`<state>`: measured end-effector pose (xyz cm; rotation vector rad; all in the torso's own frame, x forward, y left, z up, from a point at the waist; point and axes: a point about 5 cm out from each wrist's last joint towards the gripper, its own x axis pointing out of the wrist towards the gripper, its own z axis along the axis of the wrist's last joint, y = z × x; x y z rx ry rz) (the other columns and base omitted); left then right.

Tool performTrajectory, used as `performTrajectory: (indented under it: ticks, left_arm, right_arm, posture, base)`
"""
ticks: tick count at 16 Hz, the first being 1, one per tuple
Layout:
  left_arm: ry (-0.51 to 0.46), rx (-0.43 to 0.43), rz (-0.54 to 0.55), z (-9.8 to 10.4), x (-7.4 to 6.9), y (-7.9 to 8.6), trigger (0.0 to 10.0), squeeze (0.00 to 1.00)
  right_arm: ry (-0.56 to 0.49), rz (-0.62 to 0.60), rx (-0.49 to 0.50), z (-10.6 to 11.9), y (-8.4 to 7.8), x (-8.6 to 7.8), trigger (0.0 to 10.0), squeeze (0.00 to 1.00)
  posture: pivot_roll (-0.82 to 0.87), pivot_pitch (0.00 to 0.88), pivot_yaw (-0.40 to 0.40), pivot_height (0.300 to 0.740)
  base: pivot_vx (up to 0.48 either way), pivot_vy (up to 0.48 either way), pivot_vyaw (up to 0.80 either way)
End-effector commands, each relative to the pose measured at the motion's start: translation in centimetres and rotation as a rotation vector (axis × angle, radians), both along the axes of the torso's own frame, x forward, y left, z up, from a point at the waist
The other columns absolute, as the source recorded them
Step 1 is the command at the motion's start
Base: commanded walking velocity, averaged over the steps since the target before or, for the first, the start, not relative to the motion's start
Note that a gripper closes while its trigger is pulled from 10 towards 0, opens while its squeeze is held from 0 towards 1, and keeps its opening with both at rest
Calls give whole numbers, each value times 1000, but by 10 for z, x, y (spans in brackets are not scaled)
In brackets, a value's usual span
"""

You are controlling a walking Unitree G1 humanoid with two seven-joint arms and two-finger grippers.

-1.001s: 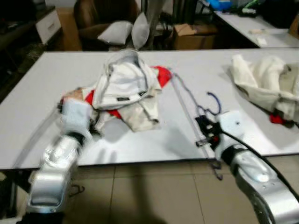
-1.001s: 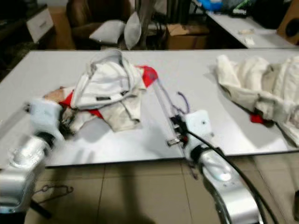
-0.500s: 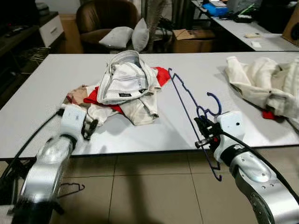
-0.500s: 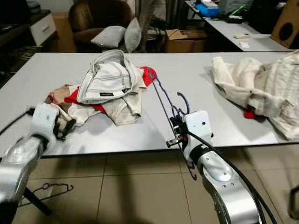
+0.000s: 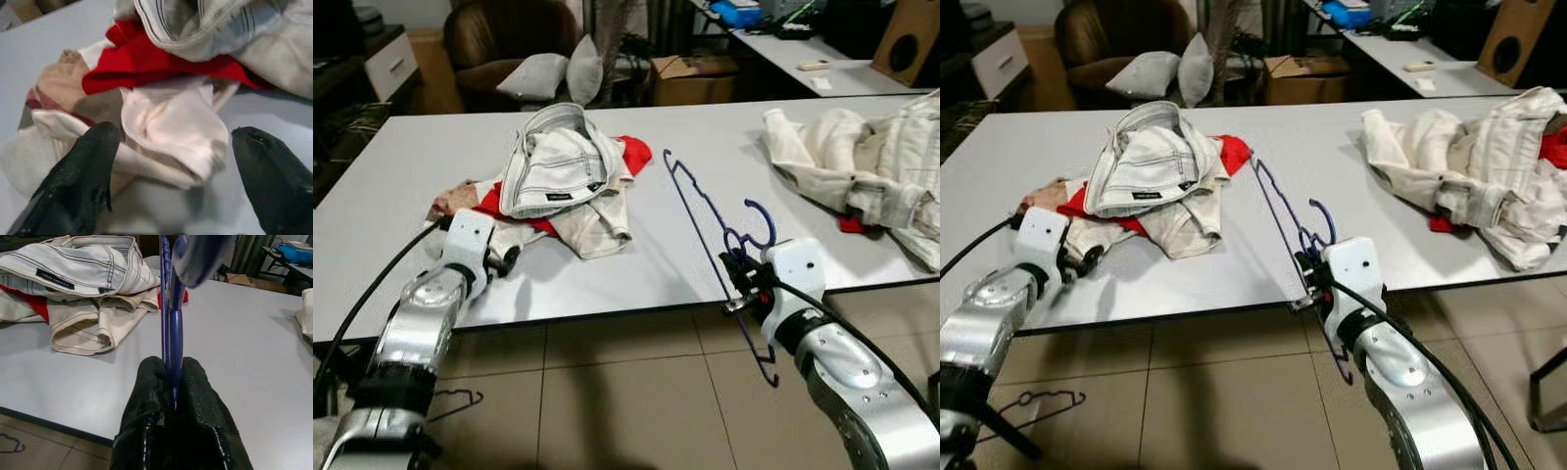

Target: Hang hanger

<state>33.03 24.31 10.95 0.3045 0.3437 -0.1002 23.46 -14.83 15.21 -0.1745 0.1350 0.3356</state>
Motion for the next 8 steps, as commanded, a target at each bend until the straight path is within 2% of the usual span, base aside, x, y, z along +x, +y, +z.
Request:
performTrajectory:
  ticks: [1, 2, 4, 5, 6, 7, 8]
  left_arm:
    - [-28, 10, -4, 1, 7, -3, 10000, 914]
    - [-26, 7, 6, -1, 13, -6, 10000, 0]
    - [-16, 17, 12, -2, 17, -6, 10000, 0]
    - [38, 65, 39, -10, 19, -5, 8157, 0]
    - [61, 77, 50, -13, 19, -3, 3765, 0]
    - [75, 88, 65, -15, 18, -1, 0, 0]
    - [82, 83, 70, -17, 18, -1, 0, 0]
  right_arm:
    - [-15, -7, -5, 4, 1, 0, 10000, 0]
    - [-17, -7, -6, 4, 1, 1, 10000, 0]
    - [-18, -6, -9, 5, 2, 1, 10000, 0]
    - [-21, -8, -12, 5, 1, 1, 10000, 0]
    - [-23, -9, -14, 5, 2, 1, 10000, 0]
    - [-26, -12, -14, 6, 2, 1, 10000, 0]
    - [-27, -13, -13, 6, 2, 2, 10000, 0]
  posture:
    - [10, 0, 44, 740]
    - [5, 0, 45, 740]
    - [3, 0, 47, 740]
    - [-2, 0, 52, 740]
    - [-3, 0, 54, 740]
    - [-5, 0, 55, 740]
    - [-4, 0, 56, 740]
  base:
    - [0, 0, 0]
    - [0, 0, 0]
    - [0, 0, 0]
    - [0, 0, 0]
    - [0, 0, 0]
    - [0, 0, 0]
    - [0, 0, 0]
